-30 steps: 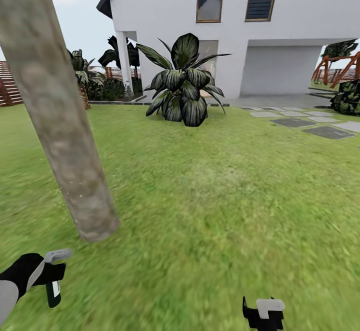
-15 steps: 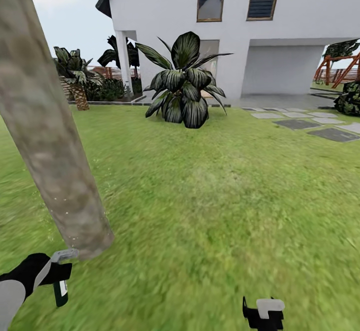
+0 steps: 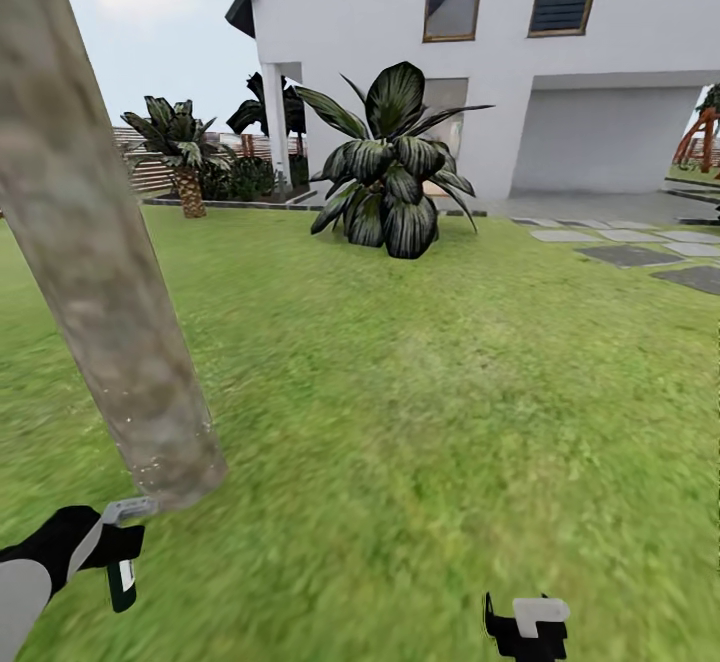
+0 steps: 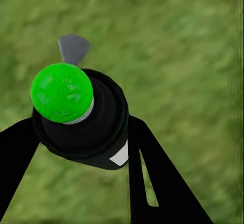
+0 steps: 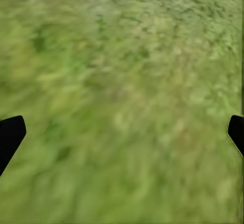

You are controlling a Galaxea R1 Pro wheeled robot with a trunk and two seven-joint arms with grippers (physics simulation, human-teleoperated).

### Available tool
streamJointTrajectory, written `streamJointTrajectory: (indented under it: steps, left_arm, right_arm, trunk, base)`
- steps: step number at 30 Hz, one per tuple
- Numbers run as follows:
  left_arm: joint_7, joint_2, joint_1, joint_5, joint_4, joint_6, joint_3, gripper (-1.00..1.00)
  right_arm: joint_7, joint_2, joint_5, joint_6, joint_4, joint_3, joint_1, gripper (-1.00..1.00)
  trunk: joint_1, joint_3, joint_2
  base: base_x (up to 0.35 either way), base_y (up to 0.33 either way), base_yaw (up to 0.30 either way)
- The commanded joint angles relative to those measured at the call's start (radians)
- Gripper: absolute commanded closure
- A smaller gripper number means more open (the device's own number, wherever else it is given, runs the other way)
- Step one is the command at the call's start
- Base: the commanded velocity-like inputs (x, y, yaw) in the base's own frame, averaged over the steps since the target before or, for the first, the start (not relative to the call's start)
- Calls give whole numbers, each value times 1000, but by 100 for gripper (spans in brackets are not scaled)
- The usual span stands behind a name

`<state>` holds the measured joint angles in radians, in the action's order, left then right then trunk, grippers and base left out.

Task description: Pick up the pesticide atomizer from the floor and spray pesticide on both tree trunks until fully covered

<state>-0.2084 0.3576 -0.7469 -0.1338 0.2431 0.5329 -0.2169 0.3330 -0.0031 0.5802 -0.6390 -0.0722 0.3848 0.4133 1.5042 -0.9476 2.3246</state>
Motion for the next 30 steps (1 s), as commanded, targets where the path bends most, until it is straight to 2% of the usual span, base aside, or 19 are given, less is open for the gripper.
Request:
streamJointTrajectory:
  steps: [1, 8, 9, 11, 14, 20, 30]
  left_arm:
    - [-7, 1, 0, -11, 6, 6, -8, 100]
    - [-6, 2, -1, -9, 12, 5, -10, 100]
    - [-6, 3, -1, -9, 11, -10, -14, 100]
    - [-6, 3, -1, -11, 3, -82, -41, 100]
    - [-6, 2, -1, -12, -2, -128, -61, 100]
    - [-6, 1, -1, -12, -3, -135, -64, 100]
    - [-6, 0, -1, -10, -4, -137, -64, 100]
  right_arm:
    - [6, 0, 10, -1, 2, 5, 1, -100]
    - [6, 0, 11, -2, 2, 5, 1, -100]
    - [6, 0, 11, -2, 2, 5, 1, -100]
    - [6, 0, 11, -2, 2, 5, 1, -100]
    - [6, 0, 12, -2, 2, 5, 1, -100]
    - [5, 0, 12, -2, 2, 5, 1, -100]
    - [4, 0, 12, -2, 2, 5, 1, -100]
  trunk:
    - [0, -1, 0]
    - [0, -1, 0]
    - [0, -1, 0]
    - [0, -1, 0]
    - [0, -1, 0]
    - [0, -1, 0]
    - [0, -1, 0]
  base:
    - [31, -279, 2]
    - [-50, -282, 180]
    - [-136, -274, 275]
    - [-143, -271, 277]
    - [-144, -270, 278]
    - [-20, -265, 192]
    - [236, -194, 5]
